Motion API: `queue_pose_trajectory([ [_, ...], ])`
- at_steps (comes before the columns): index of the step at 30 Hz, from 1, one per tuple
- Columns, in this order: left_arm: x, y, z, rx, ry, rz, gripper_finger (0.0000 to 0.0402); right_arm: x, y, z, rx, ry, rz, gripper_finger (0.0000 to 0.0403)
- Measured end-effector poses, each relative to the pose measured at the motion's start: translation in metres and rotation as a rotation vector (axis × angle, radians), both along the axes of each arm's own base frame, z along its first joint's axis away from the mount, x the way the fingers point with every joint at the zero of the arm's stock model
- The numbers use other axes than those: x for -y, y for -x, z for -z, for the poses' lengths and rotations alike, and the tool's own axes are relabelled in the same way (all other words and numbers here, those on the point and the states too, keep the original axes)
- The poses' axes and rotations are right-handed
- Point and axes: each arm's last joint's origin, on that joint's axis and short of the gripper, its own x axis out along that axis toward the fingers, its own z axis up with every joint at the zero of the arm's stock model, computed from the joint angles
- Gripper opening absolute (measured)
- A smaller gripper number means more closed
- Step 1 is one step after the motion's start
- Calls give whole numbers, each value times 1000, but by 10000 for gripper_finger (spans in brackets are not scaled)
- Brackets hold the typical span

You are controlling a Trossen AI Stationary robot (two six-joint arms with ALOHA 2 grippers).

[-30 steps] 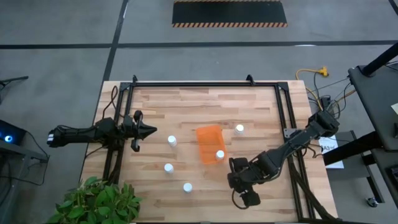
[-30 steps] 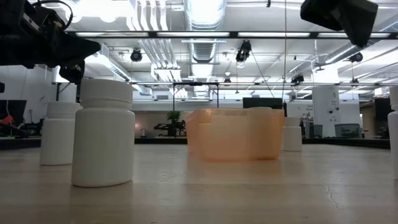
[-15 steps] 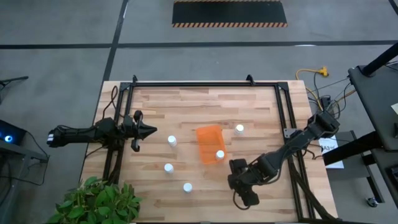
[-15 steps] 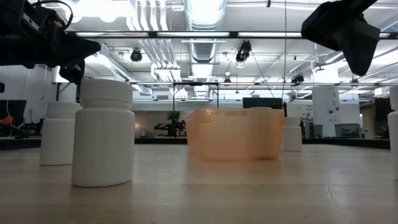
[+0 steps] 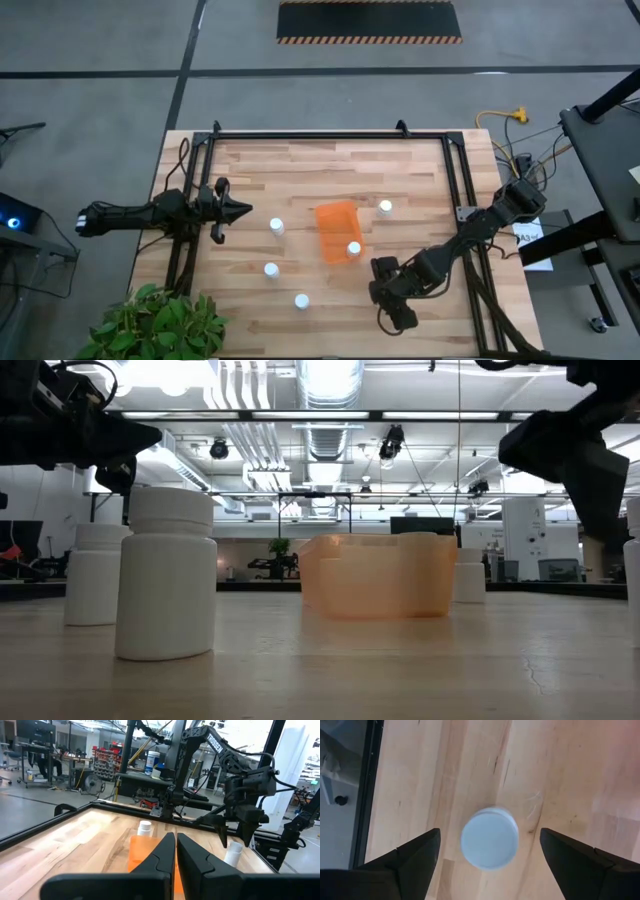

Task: Pick and place pill bottles into a basket
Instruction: Put the bottom right white pill bottle into the orange bin

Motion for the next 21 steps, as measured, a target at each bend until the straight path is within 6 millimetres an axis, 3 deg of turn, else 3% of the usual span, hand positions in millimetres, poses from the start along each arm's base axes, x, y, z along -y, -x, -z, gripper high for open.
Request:
queue_pose_trajectory([
  [15, 0, 0, 0, 0, 0, 0, 0, -1, -1, 2, 21, -14, -6, 326],
  [21, 0, 0, 0, 0, 0, -1, 0, -1, -1, 2, 25, -15, -10, 289],
])
